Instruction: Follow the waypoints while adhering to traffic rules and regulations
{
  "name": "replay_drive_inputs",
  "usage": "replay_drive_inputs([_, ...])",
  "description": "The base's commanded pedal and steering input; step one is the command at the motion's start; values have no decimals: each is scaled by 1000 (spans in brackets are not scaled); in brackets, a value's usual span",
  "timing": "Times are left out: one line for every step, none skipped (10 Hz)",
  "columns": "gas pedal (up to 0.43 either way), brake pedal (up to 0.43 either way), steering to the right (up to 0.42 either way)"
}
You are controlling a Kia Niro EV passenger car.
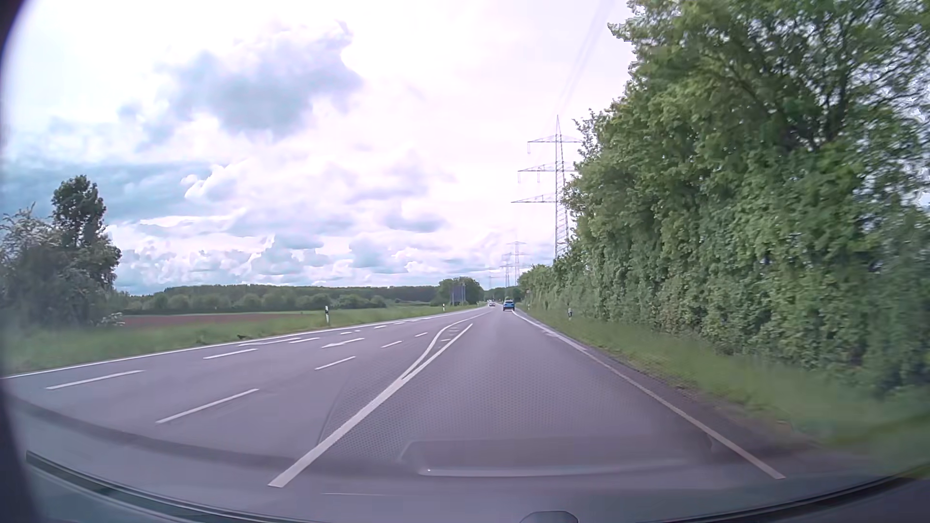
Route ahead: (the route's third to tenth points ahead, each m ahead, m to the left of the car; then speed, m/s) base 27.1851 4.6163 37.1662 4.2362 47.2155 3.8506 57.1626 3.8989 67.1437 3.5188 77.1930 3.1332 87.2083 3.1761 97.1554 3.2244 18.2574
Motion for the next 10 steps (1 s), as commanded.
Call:
replay_drive_inputs([169, 0, -4])
replay_drive_inputs([169, 0, -4])
replay_drive_inputs([169, 0, -4])
replay_drive_inputs([169, 0, -4])
replay_drive_inputs([157, 0, -4])
replay_drive_inputs([157, 0, -3])
replay_drive_inputs([157, 0, -3])
replay_drive_inputs([138, 0, -3])
replay_drive_inputs([138, 0, -3])
replay_drive_inputs([138, 0, -3])
